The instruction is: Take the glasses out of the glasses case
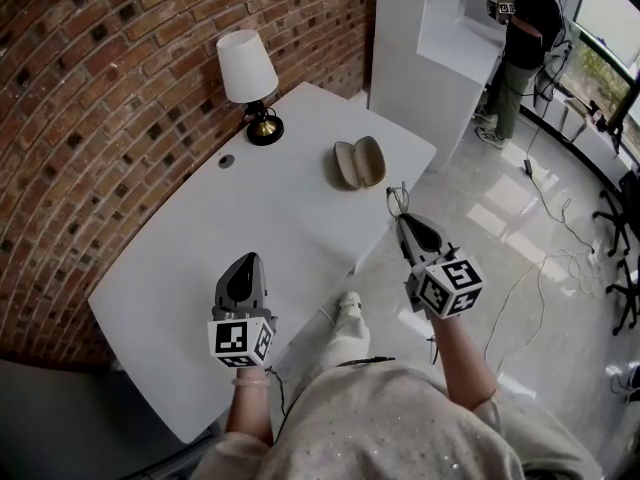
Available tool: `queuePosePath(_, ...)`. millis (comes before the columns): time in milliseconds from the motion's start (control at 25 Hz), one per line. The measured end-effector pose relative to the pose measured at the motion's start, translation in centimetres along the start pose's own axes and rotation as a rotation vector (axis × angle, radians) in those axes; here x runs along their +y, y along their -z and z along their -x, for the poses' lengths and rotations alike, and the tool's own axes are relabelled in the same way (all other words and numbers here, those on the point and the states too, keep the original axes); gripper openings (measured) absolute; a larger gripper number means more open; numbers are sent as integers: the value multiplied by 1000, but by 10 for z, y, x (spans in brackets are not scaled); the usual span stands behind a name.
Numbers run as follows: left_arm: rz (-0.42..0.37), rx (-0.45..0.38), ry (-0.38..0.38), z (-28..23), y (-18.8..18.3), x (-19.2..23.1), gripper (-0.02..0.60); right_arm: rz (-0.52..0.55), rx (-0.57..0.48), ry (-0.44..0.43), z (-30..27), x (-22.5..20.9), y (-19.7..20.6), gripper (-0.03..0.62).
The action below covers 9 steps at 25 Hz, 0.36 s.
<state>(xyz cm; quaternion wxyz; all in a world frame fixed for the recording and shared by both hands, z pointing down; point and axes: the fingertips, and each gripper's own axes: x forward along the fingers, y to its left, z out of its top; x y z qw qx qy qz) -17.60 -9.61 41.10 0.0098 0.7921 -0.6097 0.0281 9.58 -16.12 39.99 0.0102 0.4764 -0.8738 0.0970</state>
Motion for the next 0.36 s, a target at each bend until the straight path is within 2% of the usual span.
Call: queuePosePath(360, -3, -7, -12, 16, -4, 0, 6, 4, -3, -12, 9, 10, 0, 21)
